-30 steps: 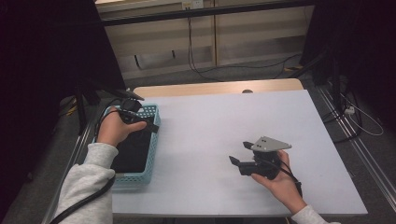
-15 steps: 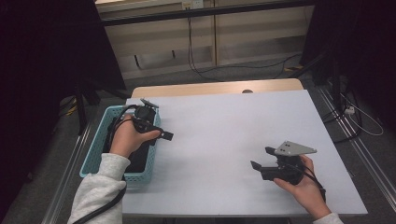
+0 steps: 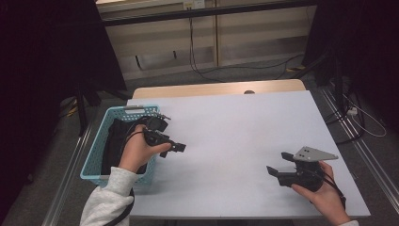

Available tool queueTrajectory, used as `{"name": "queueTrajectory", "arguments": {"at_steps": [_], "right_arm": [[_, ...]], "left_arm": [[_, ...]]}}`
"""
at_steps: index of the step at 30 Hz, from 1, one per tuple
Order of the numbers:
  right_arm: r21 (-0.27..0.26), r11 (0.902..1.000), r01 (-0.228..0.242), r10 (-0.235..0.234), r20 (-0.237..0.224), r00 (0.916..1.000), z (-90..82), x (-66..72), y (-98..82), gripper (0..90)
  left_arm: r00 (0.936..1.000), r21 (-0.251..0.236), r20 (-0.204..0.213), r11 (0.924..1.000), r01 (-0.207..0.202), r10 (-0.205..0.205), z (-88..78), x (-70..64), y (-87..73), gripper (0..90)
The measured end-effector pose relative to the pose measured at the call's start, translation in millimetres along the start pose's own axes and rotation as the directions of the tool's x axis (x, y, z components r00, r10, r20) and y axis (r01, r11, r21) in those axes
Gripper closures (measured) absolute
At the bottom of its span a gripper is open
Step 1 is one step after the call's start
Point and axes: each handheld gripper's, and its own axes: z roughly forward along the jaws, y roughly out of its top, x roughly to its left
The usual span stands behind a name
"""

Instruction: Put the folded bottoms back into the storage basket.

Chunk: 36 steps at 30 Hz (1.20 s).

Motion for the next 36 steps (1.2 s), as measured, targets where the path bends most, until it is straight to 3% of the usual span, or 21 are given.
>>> {"name": "queueTrajectory", "arguments": {"at_steps": [9,15,19,24,26,36], "right_arm": [[0.004,0.9999,-0.01,0.01,0.002,0.9999,-8.1,-5.2,-5.8,22.3],[0.012,0.9999,-0.004,0.004,0.002,1.0,-11.8,-6.5,-6.5,22.4],[0.015,0.9999,-0.006,0.006,-0.006,1.0,-14.0,-6.9,-7.9,22.2],[0.022,0.9998,-0.001,0.002,-0.011,0.9999,-15.7,-7.2,-9.1,21.9],[0.023,0.9997,0.002,-0.002,-0.013,0.9999,-16.2,-7.3,-9.3,21.7],[0.039,0.9992,0.013,-0.012,-0.022,0.9997,-15.3,-6.2,-11.4,21.1]], "left_arm": [[0.9987,-0.01,0.035,0.9993,-0.035,0.036,11.7,-4.9,-14.9,17.3],[0.9984,-0.052,0.041,0.9979,-0.038,0.04,16.3,-6.7,-24.2,16.4],[0.998,-0.05,0.047,0.998,-0.04,0.042,20.8,-6.9,-31.7,16.3],[0.9948,-0.052,0.074,0.9965,-0.066,0.07,25.4,-13.6,-39.0,15.8],[0.9942,-0.065,0.088,0.9963,-0.056,0.061,27.1,-16.5,-41.3,15.8],[0.9902,-0.102,0.108,0.9917,-0.078,0.089,35.4,-23.6,-50.4,14.4]]}}
